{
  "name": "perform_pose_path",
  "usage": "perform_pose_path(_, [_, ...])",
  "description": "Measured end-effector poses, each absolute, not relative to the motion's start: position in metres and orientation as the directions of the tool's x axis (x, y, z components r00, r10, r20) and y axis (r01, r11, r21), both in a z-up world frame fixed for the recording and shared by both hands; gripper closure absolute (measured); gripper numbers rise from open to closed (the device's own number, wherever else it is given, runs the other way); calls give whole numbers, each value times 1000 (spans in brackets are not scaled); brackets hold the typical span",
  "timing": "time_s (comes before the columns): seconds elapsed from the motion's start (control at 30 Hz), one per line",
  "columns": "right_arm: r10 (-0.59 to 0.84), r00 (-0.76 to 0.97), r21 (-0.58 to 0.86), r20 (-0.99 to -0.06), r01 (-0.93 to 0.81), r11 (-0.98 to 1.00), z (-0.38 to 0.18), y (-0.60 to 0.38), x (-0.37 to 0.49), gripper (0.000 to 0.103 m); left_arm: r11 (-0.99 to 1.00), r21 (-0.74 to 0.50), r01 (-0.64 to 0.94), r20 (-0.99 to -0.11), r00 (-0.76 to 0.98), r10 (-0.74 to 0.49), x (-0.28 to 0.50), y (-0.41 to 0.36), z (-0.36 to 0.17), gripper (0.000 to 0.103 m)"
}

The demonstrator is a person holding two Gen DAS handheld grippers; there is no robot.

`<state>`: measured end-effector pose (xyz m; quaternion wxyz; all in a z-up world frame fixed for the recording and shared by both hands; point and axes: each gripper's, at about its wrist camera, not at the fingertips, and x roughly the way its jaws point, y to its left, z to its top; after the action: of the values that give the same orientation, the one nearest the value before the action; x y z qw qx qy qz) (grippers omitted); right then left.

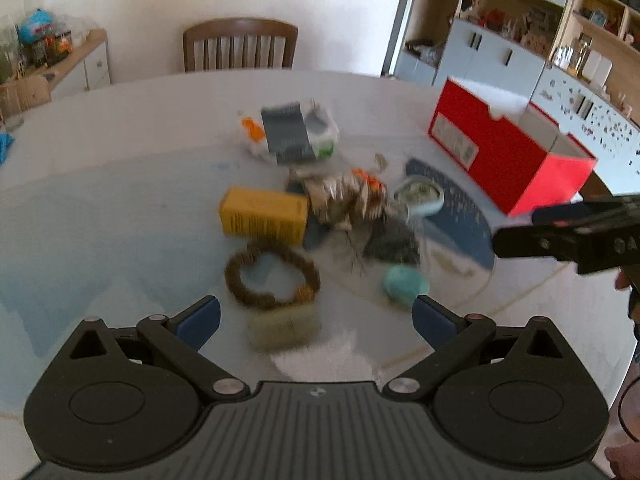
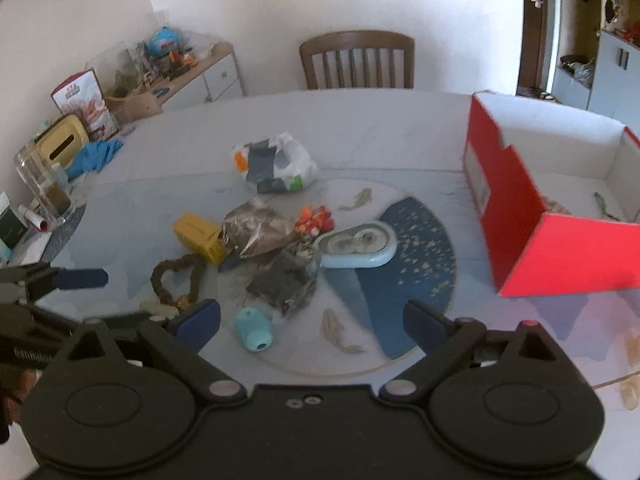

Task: Organize objects
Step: 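Grasp the clear bag of white foam with left gripper while right grasps teal round toy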

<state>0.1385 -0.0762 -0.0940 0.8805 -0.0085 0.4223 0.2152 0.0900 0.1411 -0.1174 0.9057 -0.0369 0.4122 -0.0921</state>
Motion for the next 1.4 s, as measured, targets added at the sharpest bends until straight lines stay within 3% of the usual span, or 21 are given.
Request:
perform_pose_path(0.63, [378, 415, 176, -828, -447, 877, -145, -26, 152, 36, 987, -111, 115, -793, 588, -158, 81, 125, -150, 1])
perform_pose_path(1.23, [355, 426, 121, -832, -486, 866, -151, -10, 153, 71, 990, -87, 109, -801, 584, -135, 79, 116, -148, 44])
perform_pose_path(1.4, [357, 425, 128, -832, -479, 868, -150, -13, 152, 73, 989, -93, 112, -806, 575, -141, 78, 115, -147, 56])
